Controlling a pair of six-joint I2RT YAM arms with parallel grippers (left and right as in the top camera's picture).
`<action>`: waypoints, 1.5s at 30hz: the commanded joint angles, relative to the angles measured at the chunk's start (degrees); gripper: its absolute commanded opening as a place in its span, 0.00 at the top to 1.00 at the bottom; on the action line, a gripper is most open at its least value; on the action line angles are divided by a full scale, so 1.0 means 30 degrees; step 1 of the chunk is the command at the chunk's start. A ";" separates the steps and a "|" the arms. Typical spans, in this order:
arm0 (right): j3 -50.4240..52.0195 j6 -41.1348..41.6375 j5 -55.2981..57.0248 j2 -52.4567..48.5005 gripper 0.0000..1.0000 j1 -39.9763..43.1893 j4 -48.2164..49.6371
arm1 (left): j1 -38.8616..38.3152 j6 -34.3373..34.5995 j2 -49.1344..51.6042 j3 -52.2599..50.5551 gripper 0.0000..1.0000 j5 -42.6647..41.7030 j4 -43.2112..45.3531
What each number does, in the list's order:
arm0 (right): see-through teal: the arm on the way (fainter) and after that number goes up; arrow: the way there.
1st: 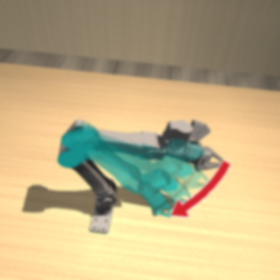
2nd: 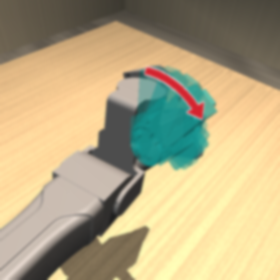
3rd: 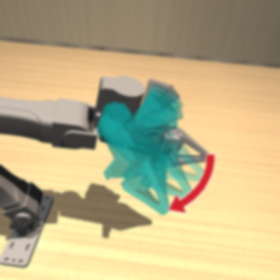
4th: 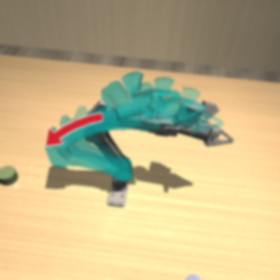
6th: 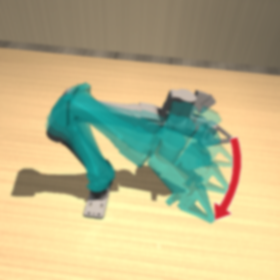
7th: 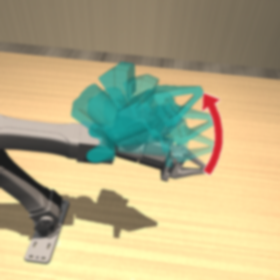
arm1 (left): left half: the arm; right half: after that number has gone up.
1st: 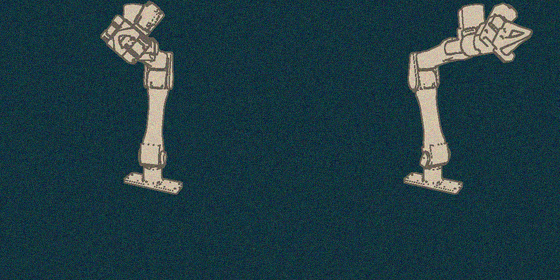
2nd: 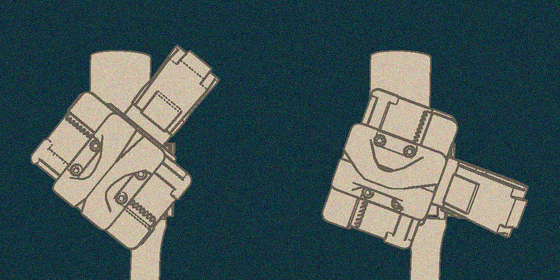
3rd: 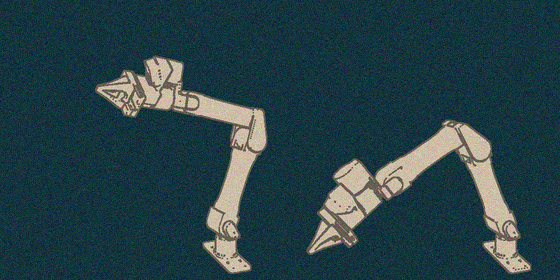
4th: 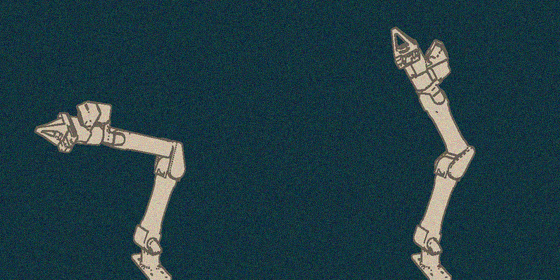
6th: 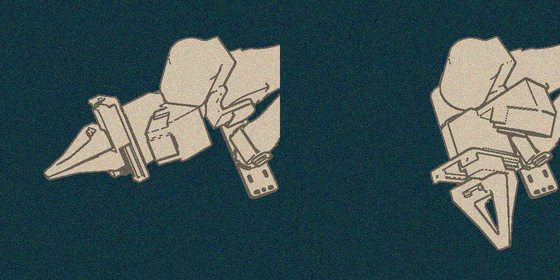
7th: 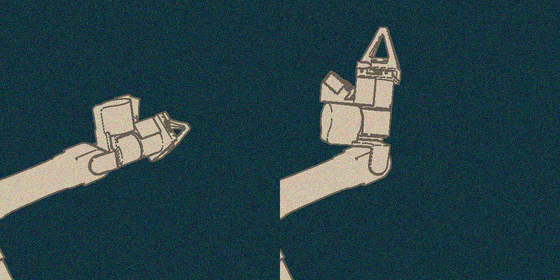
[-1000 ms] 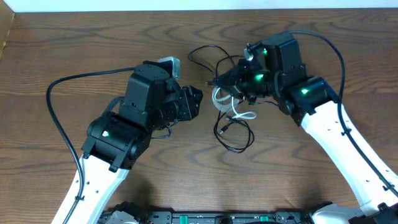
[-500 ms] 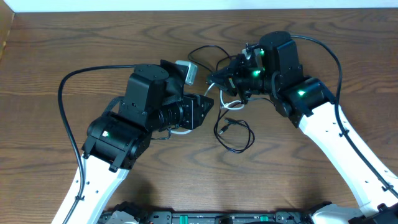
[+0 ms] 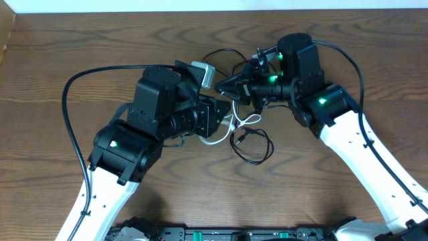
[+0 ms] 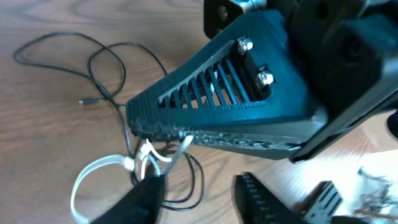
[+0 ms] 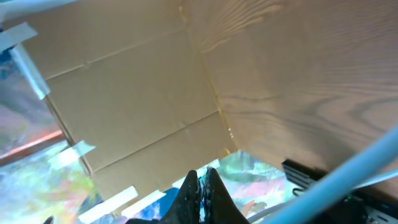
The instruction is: Untangle cables
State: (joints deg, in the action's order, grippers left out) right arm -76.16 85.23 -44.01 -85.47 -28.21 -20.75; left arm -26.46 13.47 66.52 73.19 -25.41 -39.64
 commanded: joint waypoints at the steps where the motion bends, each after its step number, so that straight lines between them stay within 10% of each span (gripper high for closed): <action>1: -0.0182 0.0729 -0.0896 -0.0015 0.98 -0.0131 0.0299 | 0.0044 -0.0335 -0.0058 -0.0073 0.64 -0.0182 0.0000; 45: -0.0182 0.1013 -0.1858 -0.0015 0.99 0.0007 0.0699 | 0.0044 -0.2062 0.0058 -0.0073 0.66 0.2477 0.0226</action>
State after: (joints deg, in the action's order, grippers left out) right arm -76.16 87.50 -47.27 -85.47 -27.94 -19.31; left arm -26.46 8.69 66.52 73.19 -17.89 -38.70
